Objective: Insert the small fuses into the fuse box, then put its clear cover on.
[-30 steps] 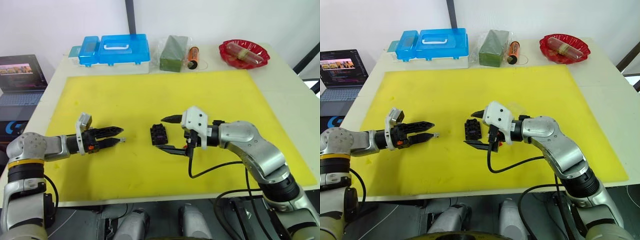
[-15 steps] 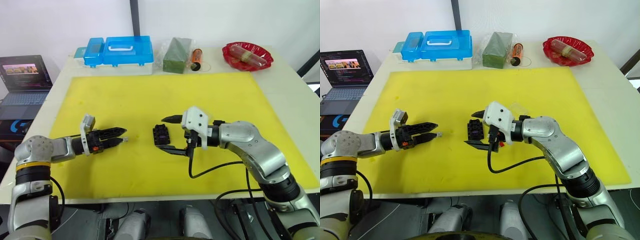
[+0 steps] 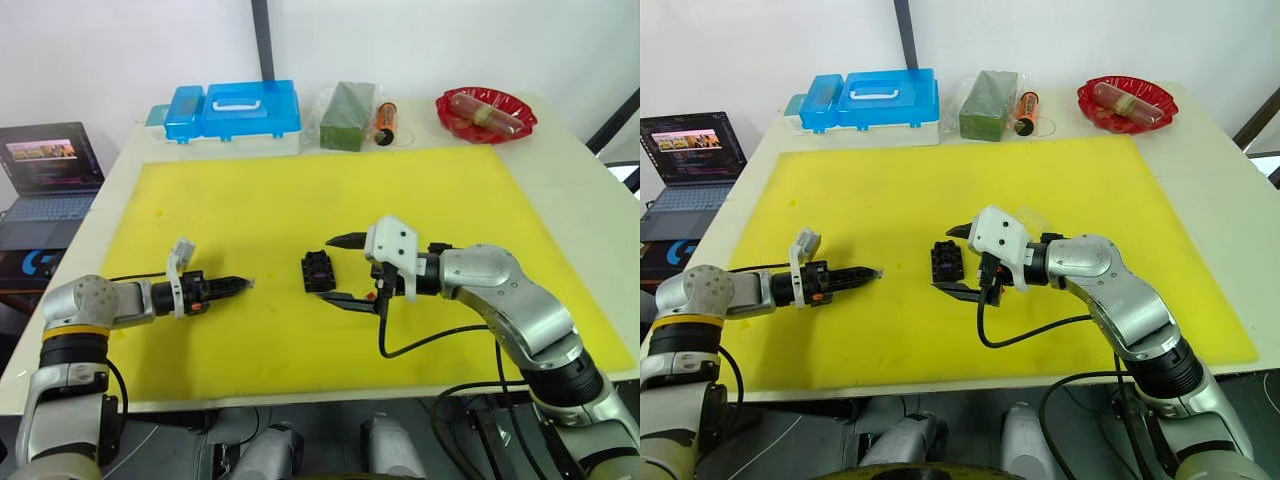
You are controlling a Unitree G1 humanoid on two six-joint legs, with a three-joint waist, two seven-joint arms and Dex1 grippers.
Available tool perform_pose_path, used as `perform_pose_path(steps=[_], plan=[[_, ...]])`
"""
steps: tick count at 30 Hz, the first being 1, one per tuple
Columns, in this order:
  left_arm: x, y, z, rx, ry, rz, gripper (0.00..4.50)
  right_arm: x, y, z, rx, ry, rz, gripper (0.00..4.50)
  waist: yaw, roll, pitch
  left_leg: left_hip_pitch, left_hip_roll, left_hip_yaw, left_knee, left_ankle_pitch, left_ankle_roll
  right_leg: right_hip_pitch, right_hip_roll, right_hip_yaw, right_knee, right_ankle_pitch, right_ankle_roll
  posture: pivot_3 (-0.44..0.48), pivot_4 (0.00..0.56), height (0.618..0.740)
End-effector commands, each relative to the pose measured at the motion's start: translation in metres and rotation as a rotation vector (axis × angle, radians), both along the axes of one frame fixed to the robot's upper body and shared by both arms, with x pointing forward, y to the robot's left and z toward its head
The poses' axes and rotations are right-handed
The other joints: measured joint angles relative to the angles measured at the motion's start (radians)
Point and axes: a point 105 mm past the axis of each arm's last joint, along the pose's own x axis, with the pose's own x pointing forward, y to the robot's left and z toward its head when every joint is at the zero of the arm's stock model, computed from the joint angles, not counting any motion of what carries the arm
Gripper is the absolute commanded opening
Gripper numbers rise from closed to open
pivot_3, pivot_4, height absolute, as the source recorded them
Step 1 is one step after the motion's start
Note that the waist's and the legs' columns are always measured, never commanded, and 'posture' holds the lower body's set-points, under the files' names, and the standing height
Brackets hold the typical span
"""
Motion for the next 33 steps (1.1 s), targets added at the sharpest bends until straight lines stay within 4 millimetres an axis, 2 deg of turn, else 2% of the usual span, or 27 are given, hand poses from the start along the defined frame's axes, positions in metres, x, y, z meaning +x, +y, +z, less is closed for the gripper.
perform_pose_path(steps=[1, 4, 6, 11, 13, 16, 19, 22, 26, 30, 33], plan=[[-0.015, 0.011, -0.022, 0.045, 0.109, 0.020, 0.03, -0.001, -0.002, 0.014, 0.032, -0.041, 0.001, 4.50, -0.001, 0.000, 0.000, 0.000, 0.000, 0.000, 0.000, 0.000, 0.000, 0.000, 0.000, 0.000, 0.000, 0.000, 0.000, 0.000, 0.150, 0.740], [-0.015, 0.007, -0.008, 0.005, 0.066, -0.013, 0.03, -0.001, -0.004, 0.017, 0.056, -0.025, -0.006, 4.50, -0.004, 0.000, 0.000, 0.000, 0.000, 0.000, 0.000, 0.000, 0.000, 0.000, 0.000, 0.000, 0.000, 0.000, 0.000, 0.000, 0.150, 0.740], [-0.019, -0.004, 0.014, -0.045, -0.008, -0.097, 0.03, 0.000, -0.005, 0.024, 0.097, 0.006, -0.013, 4.50, -0.009, 0.000, 0.000, 0.000, 0.000, 0.000, 0.000, 0.000, 0.000, -0.001, 0.000, 0.000, 0.000, 0.000, 0.000, 0.000, 0.150, 0.740], [-0.034, -0.028, 0.062, -0.107, -0.298, -0.291, 0.03, -0.002, -0.008, 0.034, 0.178, 0.102, -0.014, 4.50, -0.012, -0.002, 0.001, -0.003, 0.000, -0.001, 0.000, 0.000, 0.000, -0.001, 0.000, 0.000, 0.000, 0.000, 0.000, 0.000, 0.150, 0.740], [-0.037, -0.035, 0.076, -0.075, -0.527, -0.342, 0.03, -0.003, -0.012, 0.035, 0.190, 0.132, -0.018, 4.50, -0.010, -0.002, 0.001, -0.003, 0.000, -0.001, -0.002, 0.000, 0.000, -0.001, 0.000, 0.000, -0.002, 0.000, 0.000, 0.000, 0.150, 0.740], [-0.036, -0.047, 0.079, 0.005, -0.652, -0.422, 0.03, -0.006, -0.017, 0.034, 0.187, 0.162, -0.014, 4.50, 0.003, -0.002, 0.001, -0.003, 0.001, 0.000, -0.003, 0.000, 0.000, 0.000, 0.000, 0.000, -0.004, 0.000, 0.000, 0.000, 0.150, 0.740], [-0.043, -0.063, 0.085, -0.002, -0.741, -0.555, 0.00, -0.010, -0.020, 0.027, 0.143, 0.170, 0.002, 3.86, 0.011, -0.002, 0.001, -0.003, 0.001, 0.000, -0.003, 0.000, 0.001, 0.001, 0.000, 0.000, -0.007, 0.000, 0.000, 0.000, 0.150, 0.740], [-0.036, -0.075, 0.084, 0.047, -0.941, -0.569, 0.00, -0.011, -0.019, 0.020, 0.110, 0.158, -0.005, 2.90, 0.010, -0.002, 0.001, -0.003, 0.000, 0.001, -0.002, -0.001, 0.001, 0.002, -0.001, -0.001, -0.008, 0.000, 0.000, 0.000, 0.150, 0.740], [-0.028, -0.081, 0.086, 0.082, -1.101, -0.549, 0.00, -0.015, -0.016, 0.014, 0.081, 0.162, 0.011, 2.90, 0.008, -0.002, 0.002, -0.003, 0.002, 0.002, -0.002, -0.001, 0.001, 0.002, 0.000, -0.001, -0.009, 0.000, 0.000, 0.000, 0.150, 0.740], [-0.027, -0.091, 0.091, 0.110, -1.258, -0.589, 0.00, -0.016, -0.013, 0.011, 0.067, 0.137, 0.006, 2.04, 0.009, -0.002, 0.002, -0.003, 0.002, 0.002, -0.002, -0.001, 0.001, 0.002, 0.000, -0.001, -0.009, 0.000, 0.000, 0.000, 0.150, 0.740], [-0.027, -0.096, 0.095, 0.117, -1.339, -0.607, 0.00, -0.015, -0.011, 0.012, 0.065, 0.117, 0.004, 2.04, 0.012, -0.004, 0.003, -0.003, 0.001, 0.002, -0.001, -0.001, 0.002, 0.002, 0.000, -0.001, -0.009, 0.000, 0.000, 0.000, 0.150, 0.740]])
